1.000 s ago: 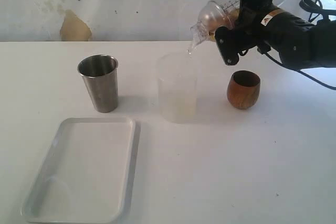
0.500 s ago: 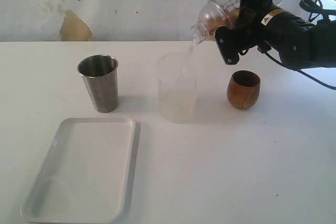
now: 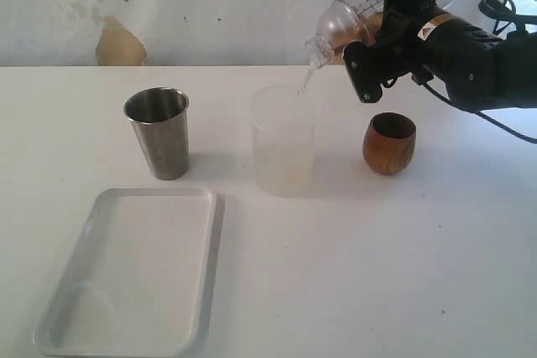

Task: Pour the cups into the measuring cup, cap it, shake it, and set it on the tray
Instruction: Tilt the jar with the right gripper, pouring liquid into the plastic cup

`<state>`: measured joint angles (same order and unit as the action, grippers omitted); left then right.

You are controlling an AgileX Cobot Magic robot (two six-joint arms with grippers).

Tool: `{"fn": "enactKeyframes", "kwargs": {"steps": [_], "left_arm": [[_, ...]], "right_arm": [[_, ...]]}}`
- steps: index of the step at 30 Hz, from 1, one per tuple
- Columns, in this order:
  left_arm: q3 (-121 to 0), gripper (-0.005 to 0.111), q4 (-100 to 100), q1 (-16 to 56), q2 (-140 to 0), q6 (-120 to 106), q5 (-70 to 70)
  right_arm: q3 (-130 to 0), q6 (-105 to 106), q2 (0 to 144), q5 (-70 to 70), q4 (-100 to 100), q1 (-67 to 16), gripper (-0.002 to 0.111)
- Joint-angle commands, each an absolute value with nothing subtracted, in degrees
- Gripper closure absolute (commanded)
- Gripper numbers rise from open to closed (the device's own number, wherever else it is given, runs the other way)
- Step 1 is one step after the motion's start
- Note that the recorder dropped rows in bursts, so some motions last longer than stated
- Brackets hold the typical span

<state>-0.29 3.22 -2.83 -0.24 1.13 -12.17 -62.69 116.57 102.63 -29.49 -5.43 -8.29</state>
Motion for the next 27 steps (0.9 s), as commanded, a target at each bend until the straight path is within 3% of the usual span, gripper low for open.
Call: {"fn": "enactKeyframes", "kwargs": {"steps": [1,27], "left_arm": [[0.0,0.106,3.5,-2.7,0.0,1.2,-11.6],[0.0,0.106,3.5,-2.7,0.0,1.2,-11.6]], "right_arm": [[-63.4,116.7,101.9,-32.6,-5.8,-8.0,0.108],[-63.4,121.4,101.9,-33.6,-5.0,-8.0,0.108]]}}
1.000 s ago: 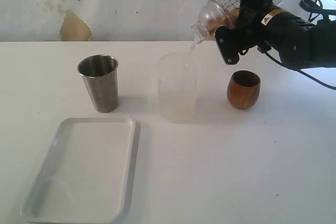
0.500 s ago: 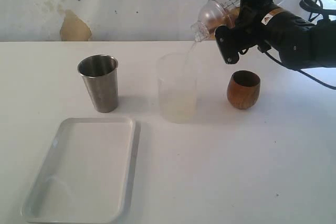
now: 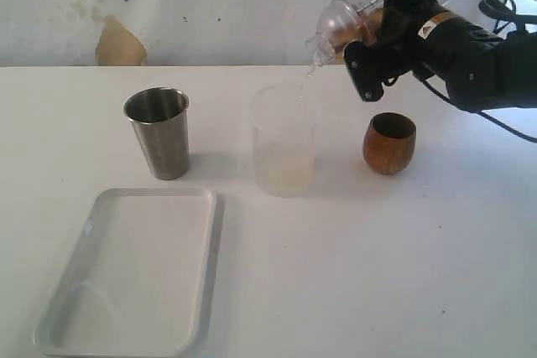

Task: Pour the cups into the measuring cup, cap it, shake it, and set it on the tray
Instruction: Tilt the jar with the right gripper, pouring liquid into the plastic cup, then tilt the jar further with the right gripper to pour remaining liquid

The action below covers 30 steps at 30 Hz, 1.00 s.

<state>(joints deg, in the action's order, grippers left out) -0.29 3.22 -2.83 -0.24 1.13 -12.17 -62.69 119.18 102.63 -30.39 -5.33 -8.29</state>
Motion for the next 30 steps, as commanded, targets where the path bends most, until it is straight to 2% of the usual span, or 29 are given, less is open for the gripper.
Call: {"fn": "enactKeyframes", "kwargs": {"steps": [1,30], "left_arm": [[0.0,0.106,3.5,-2.7,0.0,1.2,-11.6],[0.0,0.106,3.5,-2.7,0.0,1.2,-11.6]], "right_arm": [[-63.4,121.4,101.9,-33.6,-5.0,-8.0,0.108],[-63.4,122.1,101.9,-33.4,-0.4,-8.0,0.108]]}}
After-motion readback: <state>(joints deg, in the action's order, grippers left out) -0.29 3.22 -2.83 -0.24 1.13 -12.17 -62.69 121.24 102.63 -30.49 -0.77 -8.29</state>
